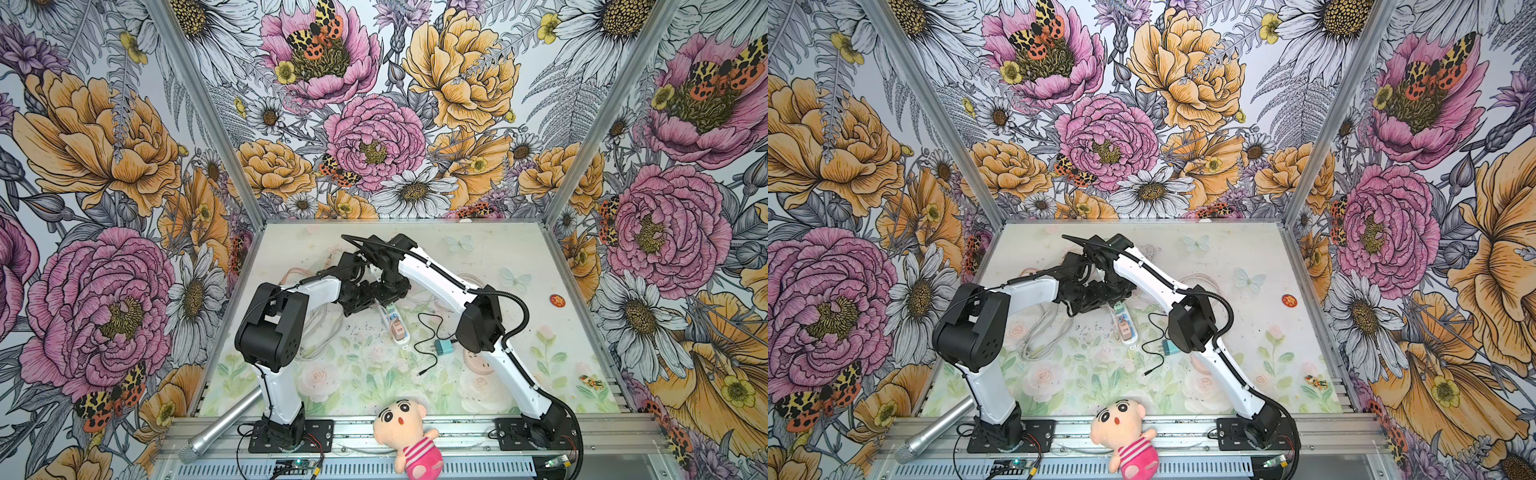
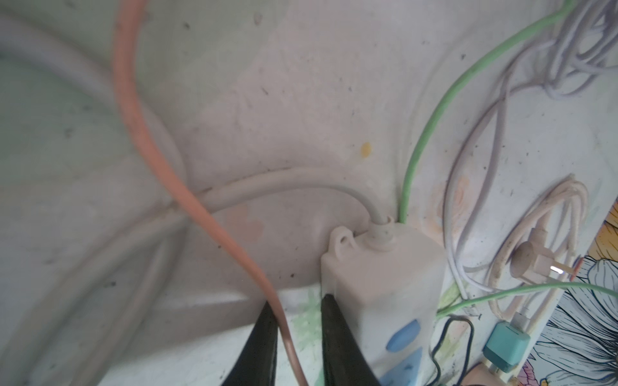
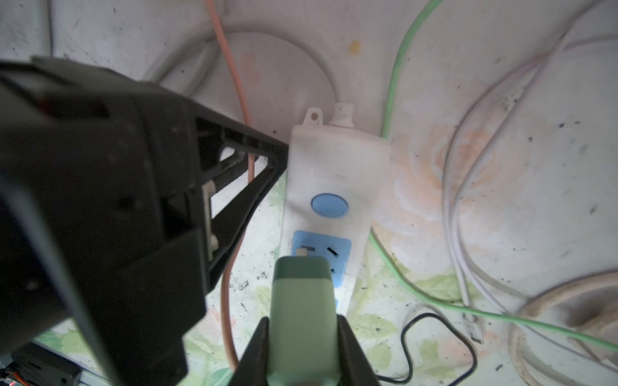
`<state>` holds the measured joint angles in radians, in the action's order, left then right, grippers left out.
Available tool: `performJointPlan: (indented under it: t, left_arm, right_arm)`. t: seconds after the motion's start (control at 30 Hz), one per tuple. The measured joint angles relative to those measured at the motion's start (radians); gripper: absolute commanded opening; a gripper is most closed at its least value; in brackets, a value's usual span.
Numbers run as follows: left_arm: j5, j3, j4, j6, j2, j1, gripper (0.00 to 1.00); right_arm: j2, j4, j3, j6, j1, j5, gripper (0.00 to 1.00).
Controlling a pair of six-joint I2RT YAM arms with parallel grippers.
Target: Insert the plug
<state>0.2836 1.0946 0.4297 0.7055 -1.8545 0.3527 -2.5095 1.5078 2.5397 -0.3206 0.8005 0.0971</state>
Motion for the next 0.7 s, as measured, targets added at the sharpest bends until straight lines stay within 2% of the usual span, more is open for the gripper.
performJointPlan:
  t: [0.2,0.53,0.7]
  left_arm:
    - [0.024,-0.003,-0.024,0.003,-0.006,0.002,0.21]
    - [0.049,-0.046,-0.01,-0.043,0.023,-0.065,0.14]
    - [0.051,-0.055,-0.008,-0.069,0.028,-0.067,0.16]
  right_arm:
    - [0.009,0.004,-0.026,0.005,-0.003,-0.004,0.0]
    - [0.027,0.027,-0.03,0.053,-0.035,-0.027,0.0]
    - [0.052,0.042,-0.03,0.085,-0.065,-0.047,0.0]
